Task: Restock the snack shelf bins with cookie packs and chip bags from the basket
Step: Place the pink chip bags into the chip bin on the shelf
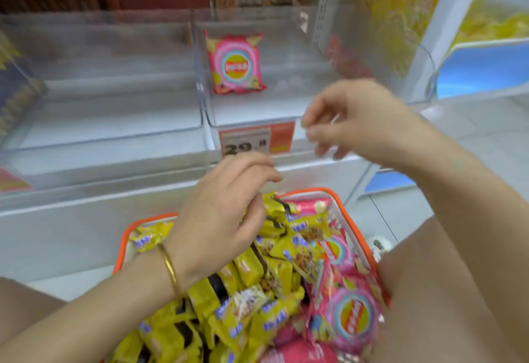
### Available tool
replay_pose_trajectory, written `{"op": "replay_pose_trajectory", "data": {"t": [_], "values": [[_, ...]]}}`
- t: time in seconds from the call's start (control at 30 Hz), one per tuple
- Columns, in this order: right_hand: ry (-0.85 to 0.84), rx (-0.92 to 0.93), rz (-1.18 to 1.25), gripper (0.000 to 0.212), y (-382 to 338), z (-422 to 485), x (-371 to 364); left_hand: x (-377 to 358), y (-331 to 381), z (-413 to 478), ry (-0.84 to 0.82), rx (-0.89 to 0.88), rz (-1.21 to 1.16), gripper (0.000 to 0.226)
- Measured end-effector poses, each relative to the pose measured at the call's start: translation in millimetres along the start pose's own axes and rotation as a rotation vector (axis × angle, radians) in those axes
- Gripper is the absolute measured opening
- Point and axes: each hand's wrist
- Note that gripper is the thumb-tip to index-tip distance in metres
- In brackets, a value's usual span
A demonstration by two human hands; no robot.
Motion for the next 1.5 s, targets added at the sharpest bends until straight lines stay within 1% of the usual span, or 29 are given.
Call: {"op": "replay_pose_trajectory", "data": {"t": [0.07, 0.1, 0.17, 0.23, 0.27, 0.33, 0.43, 0.47, 0.53, 0.6, 0.67, 0.73, 0.77, 0.83, 0.9, 0.93, 0.97, 1.03, 1.13, 1.23, 1.27, 1.33, 1.4, 1.43, 1.5], "values": [[-0.251, -0.154, -0.151, 0.009, 27, -8, -26, -21, -3, -9, -0.108, 0.018, -0.051, 0.031], [-0.364, -0.246, -0.248, 0.011, 42, -4, -40, -30, -6, -12, -0.133, 0.034, -0.077, 0.030], [-0.538, -0.384, -0.465, 0.025, 80, 9, -65, -43, -9, -18, -0.165, 0.061, -0.102, 0.029], [-0.642, -0.469, -0.609, 0.036, 107, 17, -75, -50, -14, -21, -0.195, 0.068, -0.086, 0.029], [-0.660, -0.521, -0.610, 0.043, 118, 20, -76, -53, -16, -22, -0.210, 0.068, -0.073, 0.029], [-0.700, -0.643, -0.508, 0.052, 139, 21, -77, -56, -21, -23, -0.225, 0.077, -0.065, 0.029], [-0.798, -0.820, -0.283, 0.048, 160, 14, -89, -60, -26, -24, -0.230, 0.097, -0.068, 0.030], [-0.802, -0.858, -0.242, 0.053, 166, 11, -94, -61, -26, -24, -0.229, 0.098, -0.070, 0.030], [-0.767, -0.923, -0.180, 0.068, 175, 5, -103, -64, -24, -24, -0.229, 0.095, -0.073, 0.030], [-0.687, -0.953, -0.104, 0.073, 182, 1, -107, -66, -21, -23, -0.232, 0.090, -0.075, 0.030], [-0.614, -0.992, 0.027, 0.067, 188, -4, -108, -67, -18, -22, -0.239, 0.091, -0.075, 0.031], [-0.543, -1.029, 0.160, 0.043, 190, -9, -109, -68, -15, -19, -0.236, 0.086, -0.082, 0.031], [-0.508, -1.035, 0.203, 0.035, 190, -12, -110, -69, -13, -17, -0.236, 0.080, -0.080, 0.031], [-0.450, -1.024, 0.264, 0.038, 188, -17, -110, -74, -9, -8, -0.247, 0.072, -0.069, 0.031], [-0.392, -0.997, 0.309, 0.036, 184, -20, -111, -80, -3, 5, -0.274, 0.086, -0.066, 0.033], [-0.359, -0.978, 0.313, 0.040, 182, -20, -111, -84, 0, 13, -0.300, 0.100, -0.060, 0.036], [-0.328, -0.957, 0.286, 0.046, 181, -19, -111, -89, 3, 21, -0.336, 0.115, -0.048, 0.040], [-0.271, -0.904, 0.182, 0.043, 175, -17, -106, -96, 9, 38, -0.432, 0.140, 0.006, 0.046], [-0.283, -0.826, -0.004, 0.047, 163, -18, -95, -109, 13, 57, -0.593, 0.182, 0.154, 0.055], [-0.307, -0.744, -0.195, 0.036, 150, -20, -85, -120, 10, 67, -0.703, 0.234, 0.233, 0.060], [-0.299, -0.720, -0.233, 0.037, 150, -20, -83, -123, 9, 68, -0.727, 0.244, 0.254, 0.061], [-0.251, -0.705, -0.229, 0.044, 154, -18, -80, -129, 6, 70, -0.774, 0.258, 0.284, 0.061], [-0.171, -0.684, -0.214, 0.059, 157, -17, -76, -132, 3, 71, -0.803, 0.278, 0.287, 0.060], [-0.137, -0.672, -0.224, 0.065, 157, -17, -73, -133, 2, 71, -0.799, 0.287, 0.284, 0.059], [-0.079, -0.628, -0.269, 0.070, 154, -18, -65, -133, -1, 72, -0.756, 0.289, 0.269, 0.054]]}}
Point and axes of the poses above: each hand's wrist, its own z-axis towards the middle knuckle, its own x-axis out of the back of the hand, y = z × x, and after that the axes turned 9 degrees about -y, right-handed
